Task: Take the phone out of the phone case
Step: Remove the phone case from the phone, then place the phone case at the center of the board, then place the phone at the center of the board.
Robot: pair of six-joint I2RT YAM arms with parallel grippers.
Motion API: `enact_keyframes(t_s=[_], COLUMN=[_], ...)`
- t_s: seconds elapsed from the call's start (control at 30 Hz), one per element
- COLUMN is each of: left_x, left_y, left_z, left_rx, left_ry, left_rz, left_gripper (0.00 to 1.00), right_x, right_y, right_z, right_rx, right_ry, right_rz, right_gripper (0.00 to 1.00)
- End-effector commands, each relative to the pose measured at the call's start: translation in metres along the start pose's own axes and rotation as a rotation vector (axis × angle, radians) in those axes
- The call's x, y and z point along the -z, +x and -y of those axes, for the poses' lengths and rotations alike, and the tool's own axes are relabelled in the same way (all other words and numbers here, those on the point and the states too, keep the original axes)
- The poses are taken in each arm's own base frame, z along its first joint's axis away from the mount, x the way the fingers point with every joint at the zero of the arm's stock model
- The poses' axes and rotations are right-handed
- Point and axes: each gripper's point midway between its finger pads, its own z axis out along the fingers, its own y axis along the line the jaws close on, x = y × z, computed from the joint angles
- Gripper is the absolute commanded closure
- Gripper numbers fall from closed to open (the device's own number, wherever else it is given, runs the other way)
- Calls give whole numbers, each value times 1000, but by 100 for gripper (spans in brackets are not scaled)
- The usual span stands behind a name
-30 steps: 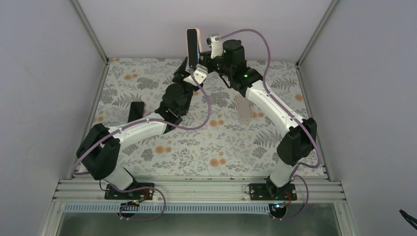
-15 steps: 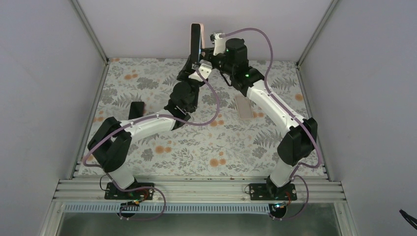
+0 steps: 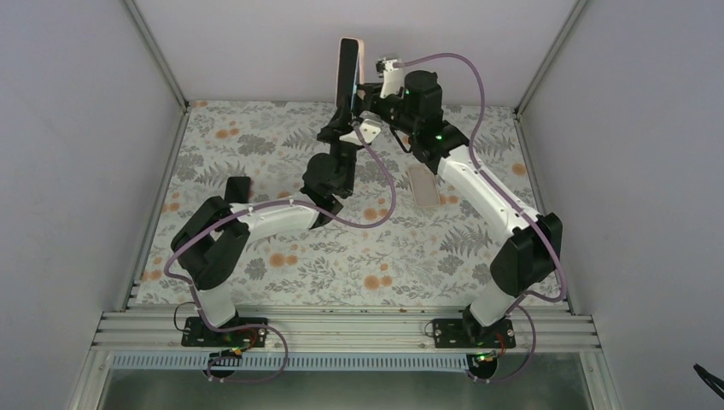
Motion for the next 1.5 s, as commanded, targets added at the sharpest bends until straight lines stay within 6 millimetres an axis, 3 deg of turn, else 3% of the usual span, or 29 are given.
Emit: enact_keyframes(t_s=[0.0, 0.17, 0.33, 0.47, 0.6, 0.77, 0.93, 1.0, 1.17, 1.33, 1.47], left_x=[-10, -5, 3, 9, 19, 39, 63, 72, 94, 124, 143], left_y=[3, -6, -8, -14, -21, -11, 11, 25, 90, 155, 189], left_z=[-47, -42, -46, -46, -37, -53, -71, -73, -60, -33, -18], left_rx=[26, 15, 22, 37, 54, -40, -227, -313, -539, -637, -688], left_ry=[-159, -143, -129, -67, 114, 165, 165, 172, 218, 335, 375], left_rz=[-34, -18, -2, -10, -44, -89, -120, -137, -251, -378, -404], left_gripper=[88, 97, 98, 98, 98, 98, 98, 98, 98, 98, 98], right_x=[37, 42, 45, 45, 50, 69, 95, 108, 126, 140, 155], right_y=[-5, -15, -22, -25, -21, -12, 5, 10, 47, 130, 194], right_z=[-55, -43, -24, 8, 50, 94, 115, 114, 111, 110, 106], right_rx=[13, 35, 90, 179, 283, 353, 368, 373, 375, 327, 251], right_ry=[-215, -165, -68, 97, 279, 424, 472, 468, 419, 296, 198], right_rz=[-49, -21, 9, 26, 6, -66, -130, -140, -260, -534, -735], right_gripper=[97, 97, 97, 97, 97, 97, 97, 97, 97, 97, 97])
